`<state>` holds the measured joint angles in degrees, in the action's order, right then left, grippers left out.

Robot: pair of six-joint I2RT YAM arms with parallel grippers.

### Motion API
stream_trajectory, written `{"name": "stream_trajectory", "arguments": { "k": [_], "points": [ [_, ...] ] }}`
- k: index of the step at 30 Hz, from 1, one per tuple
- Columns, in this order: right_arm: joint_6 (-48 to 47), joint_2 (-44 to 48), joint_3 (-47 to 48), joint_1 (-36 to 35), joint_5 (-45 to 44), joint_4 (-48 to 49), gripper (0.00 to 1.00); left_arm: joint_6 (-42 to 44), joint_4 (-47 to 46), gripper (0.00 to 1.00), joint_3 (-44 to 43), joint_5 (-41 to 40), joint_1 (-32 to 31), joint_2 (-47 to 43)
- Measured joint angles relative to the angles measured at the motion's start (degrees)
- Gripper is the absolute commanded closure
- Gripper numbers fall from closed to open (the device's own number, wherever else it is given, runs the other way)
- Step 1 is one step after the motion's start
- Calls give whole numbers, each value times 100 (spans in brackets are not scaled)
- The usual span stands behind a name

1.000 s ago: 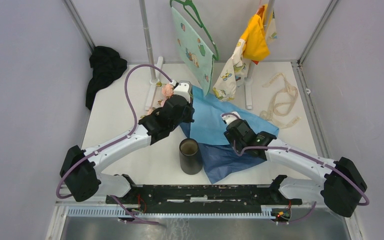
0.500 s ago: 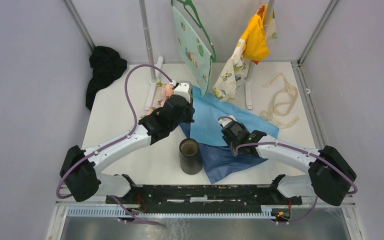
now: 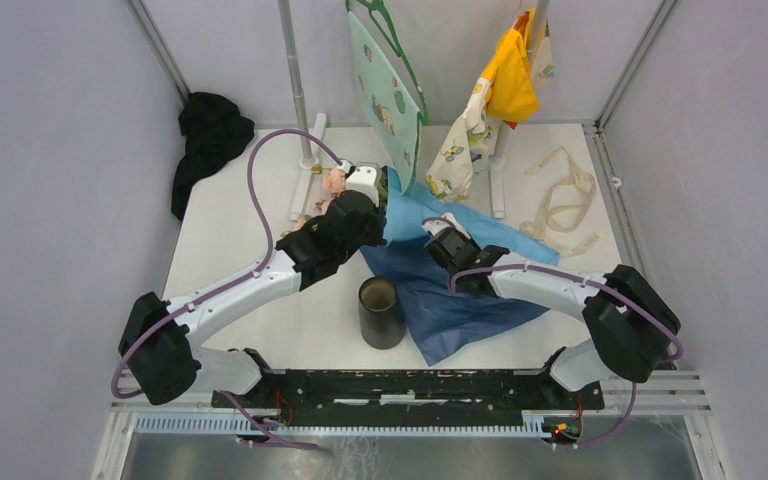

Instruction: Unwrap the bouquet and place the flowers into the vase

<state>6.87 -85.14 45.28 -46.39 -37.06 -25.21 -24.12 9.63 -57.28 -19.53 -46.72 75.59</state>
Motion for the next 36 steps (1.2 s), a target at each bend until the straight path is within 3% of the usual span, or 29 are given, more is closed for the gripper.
{"name": "stream_trajectory", "arguments": {
  "k": [7, 12, 19, 28, 34, 36],
  "points": [
    [-275, 114, 1204, 164, -649, -125, 100, 0, 39, 98, 4, -55, -2, -33],
    [-466, -50, 2177, 925, -831, -208, 100, 0, 59, 98, 4, -55, -2, -33],
    [-468, -1008, 2704, 2151, -890, -247, 100, 2, 63, 98, 4, -55, -2, -31],
    [-466, -2402, 3272, 2992, -866, -341, 100, 4, 83, 98, 4, -57, -2, 0],
    [-452, -3010, 3891, 3329, -807, -437, 60, 4, 103, 98, 4, -96, -2, 44],
    [-424, -3115, 3987, 3368, -789, -455, 50, 4, 109, 98, 4, -105, -2, 61]
  ]
}}
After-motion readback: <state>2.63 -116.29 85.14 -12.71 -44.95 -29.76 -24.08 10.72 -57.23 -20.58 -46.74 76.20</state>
